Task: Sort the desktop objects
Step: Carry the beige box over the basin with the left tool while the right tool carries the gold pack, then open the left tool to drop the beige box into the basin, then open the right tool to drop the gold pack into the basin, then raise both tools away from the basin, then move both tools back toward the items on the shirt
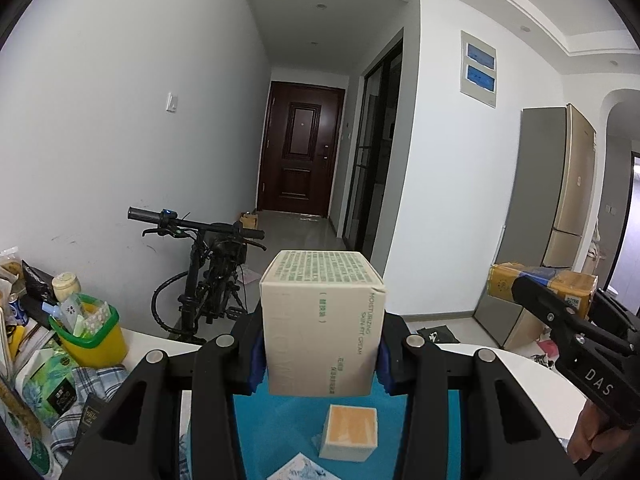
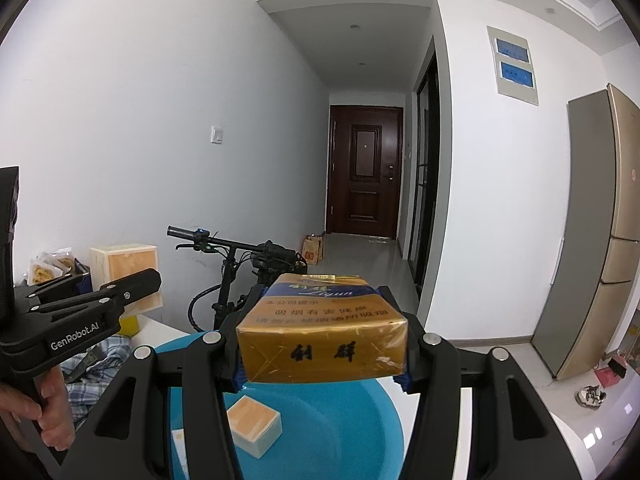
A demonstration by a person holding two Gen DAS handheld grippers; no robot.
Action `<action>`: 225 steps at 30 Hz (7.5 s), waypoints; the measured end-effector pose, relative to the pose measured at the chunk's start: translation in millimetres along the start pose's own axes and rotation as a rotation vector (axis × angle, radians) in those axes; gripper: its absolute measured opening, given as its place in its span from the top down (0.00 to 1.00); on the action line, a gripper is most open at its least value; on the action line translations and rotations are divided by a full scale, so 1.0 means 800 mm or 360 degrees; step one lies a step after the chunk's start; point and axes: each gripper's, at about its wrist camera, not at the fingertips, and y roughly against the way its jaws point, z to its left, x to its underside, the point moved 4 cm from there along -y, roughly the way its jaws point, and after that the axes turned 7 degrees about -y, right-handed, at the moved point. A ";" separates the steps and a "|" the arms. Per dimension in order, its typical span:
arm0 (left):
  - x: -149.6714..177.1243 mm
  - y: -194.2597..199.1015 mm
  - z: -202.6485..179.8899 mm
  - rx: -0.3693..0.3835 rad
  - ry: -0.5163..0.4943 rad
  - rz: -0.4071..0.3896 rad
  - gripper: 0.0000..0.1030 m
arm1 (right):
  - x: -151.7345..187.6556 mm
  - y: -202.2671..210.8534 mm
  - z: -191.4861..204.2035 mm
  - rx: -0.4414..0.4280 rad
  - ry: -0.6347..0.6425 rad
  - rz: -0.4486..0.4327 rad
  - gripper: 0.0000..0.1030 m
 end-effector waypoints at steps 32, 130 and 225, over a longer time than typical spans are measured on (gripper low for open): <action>0.066 -0.096 0.003 -0.0114 -0.0113 0.0760 0.57 | 0.033 -0.090 -0.023 -0.0062 -0.0045 0.0611 0.50; 0.047 -0.040 0.020 -0.0089 0.0009 0.0443 0.16 | 0.052 -0.066 -0.066 -0.0055 -0.0116 0.0797 0.25; 0.233 0.176 -0.058 0.0049 -0.0063 0.0717 0.00 | 0.189 0.151 -0.044 -0.0142 -0.0155 0.0782 0.00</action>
